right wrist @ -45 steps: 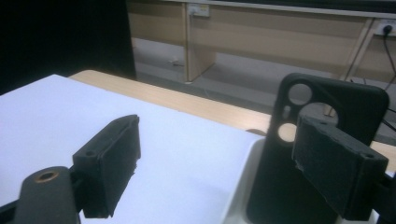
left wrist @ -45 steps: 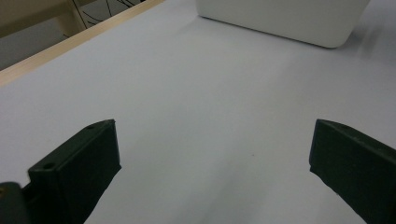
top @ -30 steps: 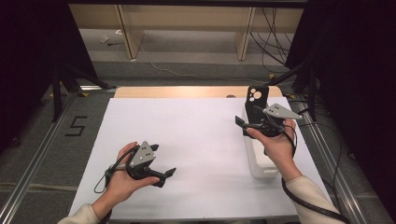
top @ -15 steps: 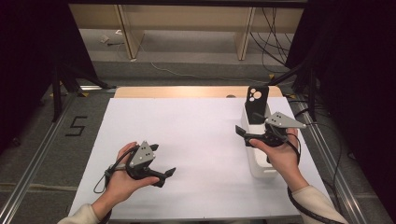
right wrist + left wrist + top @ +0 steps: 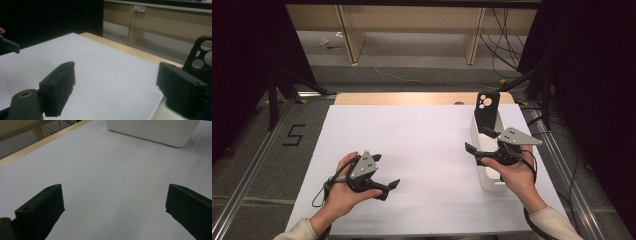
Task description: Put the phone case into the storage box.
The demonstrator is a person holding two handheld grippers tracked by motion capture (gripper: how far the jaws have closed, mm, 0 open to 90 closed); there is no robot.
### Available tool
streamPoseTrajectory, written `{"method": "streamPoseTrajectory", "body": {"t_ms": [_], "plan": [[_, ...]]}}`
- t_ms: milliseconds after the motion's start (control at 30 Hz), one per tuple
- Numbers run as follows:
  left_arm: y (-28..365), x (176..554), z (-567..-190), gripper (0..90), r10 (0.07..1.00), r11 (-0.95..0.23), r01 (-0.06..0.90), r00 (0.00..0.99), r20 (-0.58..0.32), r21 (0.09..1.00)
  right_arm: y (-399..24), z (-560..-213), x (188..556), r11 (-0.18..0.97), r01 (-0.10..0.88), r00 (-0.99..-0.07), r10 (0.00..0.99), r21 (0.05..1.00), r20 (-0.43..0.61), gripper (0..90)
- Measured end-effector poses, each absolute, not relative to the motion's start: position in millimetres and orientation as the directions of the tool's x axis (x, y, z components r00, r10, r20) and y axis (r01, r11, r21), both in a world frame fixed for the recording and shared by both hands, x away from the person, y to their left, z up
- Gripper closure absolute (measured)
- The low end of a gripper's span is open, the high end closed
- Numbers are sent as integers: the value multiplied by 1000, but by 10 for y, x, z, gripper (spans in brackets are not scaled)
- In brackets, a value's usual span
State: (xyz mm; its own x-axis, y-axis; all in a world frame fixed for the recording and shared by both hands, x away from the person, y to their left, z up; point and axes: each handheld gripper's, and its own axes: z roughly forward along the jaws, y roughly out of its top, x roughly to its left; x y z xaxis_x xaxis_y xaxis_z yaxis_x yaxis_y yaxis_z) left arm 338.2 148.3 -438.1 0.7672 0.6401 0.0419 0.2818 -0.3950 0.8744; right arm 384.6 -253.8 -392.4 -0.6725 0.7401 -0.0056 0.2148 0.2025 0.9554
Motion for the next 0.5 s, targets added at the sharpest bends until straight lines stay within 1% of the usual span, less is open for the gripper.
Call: {"method": "streamPoseTrajectory", "body": {"t_ms": [500], "plan": [[1485,3382,-4381,13,641,-393,283,766,41,875,-2597,-3983,3690,212,204,-696,718,956,-11,169]]}}
